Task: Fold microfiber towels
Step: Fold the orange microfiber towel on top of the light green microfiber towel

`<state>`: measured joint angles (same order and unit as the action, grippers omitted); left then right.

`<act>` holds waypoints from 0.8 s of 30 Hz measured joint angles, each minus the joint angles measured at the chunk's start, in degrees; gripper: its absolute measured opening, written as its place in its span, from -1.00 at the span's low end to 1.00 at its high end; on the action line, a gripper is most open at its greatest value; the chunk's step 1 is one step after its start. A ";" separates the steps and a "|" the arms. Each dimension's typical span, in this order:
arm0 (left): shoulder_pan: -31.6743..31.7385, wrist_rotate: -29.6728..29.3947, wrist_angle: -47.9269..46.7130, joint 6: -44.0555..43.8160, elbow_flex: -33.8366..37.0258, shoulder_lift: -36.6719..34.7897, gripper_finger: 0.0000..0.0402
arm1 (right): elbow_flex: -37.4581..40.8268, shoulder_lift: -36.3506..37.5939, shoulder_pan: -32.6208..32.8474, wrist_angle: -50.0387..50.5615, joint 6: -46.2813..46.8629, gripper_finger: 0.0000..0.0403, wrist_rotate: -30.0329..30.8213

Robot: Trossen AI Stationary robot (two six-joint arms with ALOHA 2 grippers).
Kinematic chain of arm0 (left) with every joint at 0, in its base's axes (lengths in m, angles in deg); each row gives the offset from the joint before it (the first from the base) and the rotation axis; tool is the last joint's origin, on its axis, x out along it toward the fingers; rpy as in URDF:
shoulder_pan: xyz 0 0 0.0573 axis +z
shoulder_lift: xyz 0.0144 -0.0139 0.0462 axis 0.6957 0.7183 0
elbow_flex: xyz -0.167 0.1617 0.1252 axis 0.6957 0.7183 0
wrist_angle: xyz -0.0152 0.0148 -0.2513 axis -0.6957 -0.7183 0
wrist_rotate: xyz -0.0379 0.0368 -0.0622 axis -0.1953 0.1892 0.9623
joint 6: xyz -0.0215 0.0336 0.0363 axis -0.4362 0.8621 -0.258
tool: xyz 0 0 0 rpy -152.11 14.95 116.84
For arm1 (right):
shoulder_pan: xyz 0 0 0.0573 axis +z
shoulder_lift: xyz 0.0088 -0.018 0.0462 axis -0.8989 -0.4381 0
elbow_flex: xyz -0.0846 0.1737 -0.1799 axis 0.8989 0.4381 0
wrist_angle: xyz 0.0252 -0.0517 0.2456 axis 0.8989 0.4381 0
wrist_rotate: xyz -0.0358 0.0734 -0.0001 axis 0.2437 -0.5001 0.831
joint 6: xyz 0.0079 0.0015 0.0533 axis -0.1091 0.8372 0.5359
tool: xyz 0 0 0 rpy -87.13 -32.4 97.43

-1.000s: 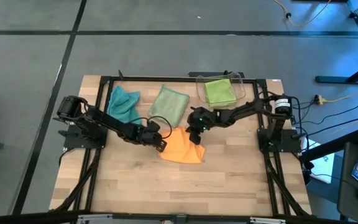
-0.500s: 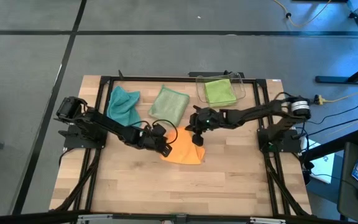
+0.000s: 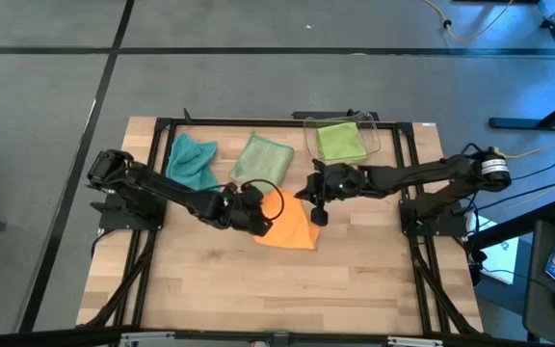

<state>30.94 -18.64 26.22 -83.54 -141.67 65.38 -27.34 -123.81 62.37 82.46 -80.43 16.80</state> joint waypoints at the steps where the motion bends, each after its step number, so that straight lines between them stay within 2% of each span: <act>1: 0.00 -0.38 -0.96 0.42 -0.98 0.00 -1.00 | 0.00 0.48 0.00 0.03 -0.20 -1.00 0.32; 5: -0.02 -3.08 -6.54 1.69 -5.03 0.00 -1.00 | -0.25 3.19 -0.02 1.33 -1.67 -1.00 2.00; 11: -0.02 -6.56 -15.98 1.76 -11.42 0.00 -1.00 | -4.75 7.07 0.00 8.99 -4.88 -1.00 4.54; 19: -0.02 -10.83 -22.11 6.41 -20.55 -0.02 -1.00 | -15.54 7.61 -0.03 20.64 -9.71 -1.00 6.01; 24: -0.02 -11.82 -24.34 10.99 -26.20 -0.02 -1.00 | -22.35 7.61 0.56 28.57 -10.48 -1.00 10.24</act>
<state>30.91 -30.46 1.88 -72.54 -167.87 65.36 -49.70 -116.20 62.92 111.03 -90.90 27.05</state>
